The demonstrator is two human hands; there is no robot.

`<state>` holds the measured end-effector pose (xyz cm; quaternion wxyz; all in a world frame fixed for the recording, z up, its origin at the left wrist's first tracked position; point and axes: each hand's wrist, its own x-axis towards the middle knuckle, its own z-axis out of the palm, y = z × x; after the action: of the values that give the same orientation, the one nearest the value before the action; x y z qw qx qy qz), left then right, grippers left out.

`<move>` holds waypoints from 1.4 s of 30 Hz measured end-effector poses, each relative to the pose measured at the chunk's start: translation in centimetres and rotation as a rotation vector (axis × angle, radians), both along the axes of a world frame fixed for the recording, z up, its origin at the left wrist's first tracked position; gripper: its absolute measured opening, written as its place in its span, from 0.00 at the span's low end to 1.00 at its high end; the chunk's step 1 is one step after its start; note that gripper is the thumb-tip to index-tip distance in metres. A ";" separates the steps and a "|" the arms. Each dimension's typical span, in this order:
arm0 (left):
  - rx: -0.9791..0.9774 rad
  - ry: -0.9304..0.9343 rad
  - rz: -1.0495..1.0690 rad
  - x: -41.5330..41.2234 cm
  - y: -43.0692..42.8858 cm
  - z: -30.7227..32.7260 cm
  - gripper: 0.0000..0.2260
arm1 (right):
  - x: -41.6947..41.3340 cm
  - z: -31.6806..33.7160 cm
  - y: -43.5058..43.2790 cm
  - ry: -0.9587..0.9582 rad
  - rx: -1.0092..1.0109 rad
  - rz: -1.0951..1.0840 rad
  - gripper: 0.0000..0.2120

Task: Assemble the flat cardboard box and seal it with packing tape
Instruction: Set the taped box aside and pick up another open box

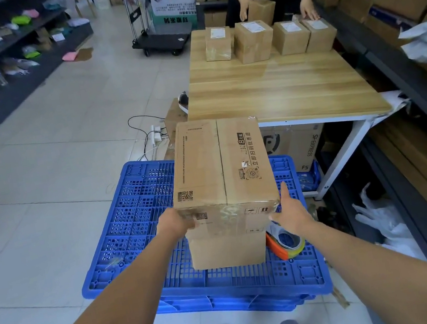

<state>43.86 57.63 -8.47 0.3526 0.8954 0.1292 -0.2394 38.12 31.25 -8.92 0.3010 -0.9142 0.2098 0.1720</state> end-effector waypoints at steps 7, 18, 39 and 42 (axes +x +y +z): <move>-0.347 0.196 0.215 0.2 -0.8 2.9 0.28 | 1.8 1.8 0.5 0.106 0.416 -0.287 0.10; -0.654 0.495 0.393 -0.3 -0.7 2.0 0.04 | 3.2 2.3 2.5 0.274 0.712 -0.583 0.14; 0.271 -0.084 -0.126 0.3 -3.6 2.7 0.59 | 2.9 2.6 3.7 0.017 0.191 -0.149 0.56; 0.293 -0.096 -0.121 0.5 -3.5 2.5 0.61 | 2.9 2.5 3.3 0.008 0.141 -0.103 0.56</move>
<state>44.40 54.13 -5.97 0.2092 0.9537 0.0916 -0.1956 40.99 34.52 -6.41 0.3722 -0.8782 0.2448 0.1741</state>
